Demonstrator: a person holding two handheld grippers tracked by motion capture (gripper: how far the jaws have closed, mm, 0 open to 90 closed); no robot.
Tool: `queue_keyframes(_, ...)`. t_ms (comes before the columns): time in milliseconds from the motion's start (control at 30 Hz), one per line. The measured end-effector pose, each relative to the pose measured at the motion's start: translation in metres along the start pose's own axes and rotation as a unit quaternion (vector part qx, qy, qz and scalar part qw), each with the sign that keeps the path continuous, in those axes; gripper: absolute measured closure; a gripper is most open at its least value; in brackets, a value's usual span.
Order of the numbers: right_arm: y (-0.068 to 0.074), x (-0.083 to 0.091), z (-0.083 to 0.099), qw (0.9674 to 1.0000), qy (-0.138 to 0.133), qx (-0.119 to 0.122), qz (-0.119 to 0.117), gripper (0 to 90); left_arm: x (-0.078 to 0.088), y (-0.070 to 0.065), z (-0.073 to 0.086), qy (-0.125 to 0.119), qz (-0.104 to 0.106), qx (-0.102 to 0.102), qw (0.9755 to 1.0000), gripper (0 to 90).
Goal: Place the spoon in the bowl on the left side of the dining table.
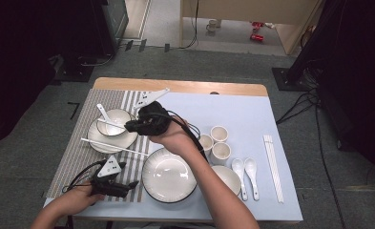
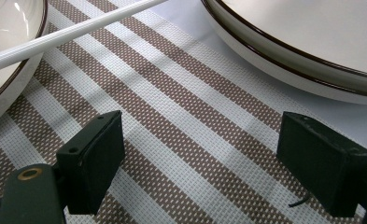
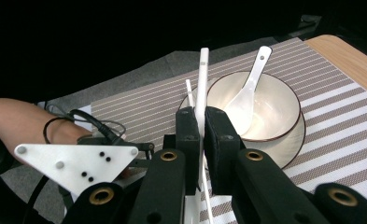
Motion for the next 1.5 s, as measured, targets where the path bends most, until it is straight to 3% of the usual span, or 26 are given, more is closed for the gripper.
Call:
queue_keyframes(433,-0.006,-0.023,-0.001,0.9999,-0.003,0.005,0.008,85.1,0.000,0.000,0.000,0.000,0.000,0.000,1.0000,15.2)
queue_keyframes(733,-0.007,-0.047,0.007,1.0000,0.002,0.005,0.000,85.1,0.000,0.000,0.000,-0.001,0.001,0.000,1.0000,15.2)
queue_keyframes(1067,-0.004,-0.069,0.013,0.9997,0.003,0.025,-0.005,85.0,0.001,-0.001,0.002,0.001,0.001,-0.006,1.0000,15.2)
queue_keyframes(1100,-0.004,-0.076,0.015,0.9993,0.003,0.035,-0.008,85.0,0.001,-0.001,0.002,0.001,0.001,-0.006,1.0000,15.2)
queue_keyframes(1500,0.002,-0.103,0.027,0.9990,0.008,0.037,-0.025,85.0,0.001,-0.001,0.002,-0.001,0.003,-0.003,1.0000,15.2)
Point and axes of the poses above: each handheld gripper's, and its own axes: x roughly backward along the jaws, z roughly out of its underside, y roughly to its left, the point moved 7 cm from there along -x, roughly forward along the jaws, and after that the axes turned 13 degrees about x, right-handed, at the moved point
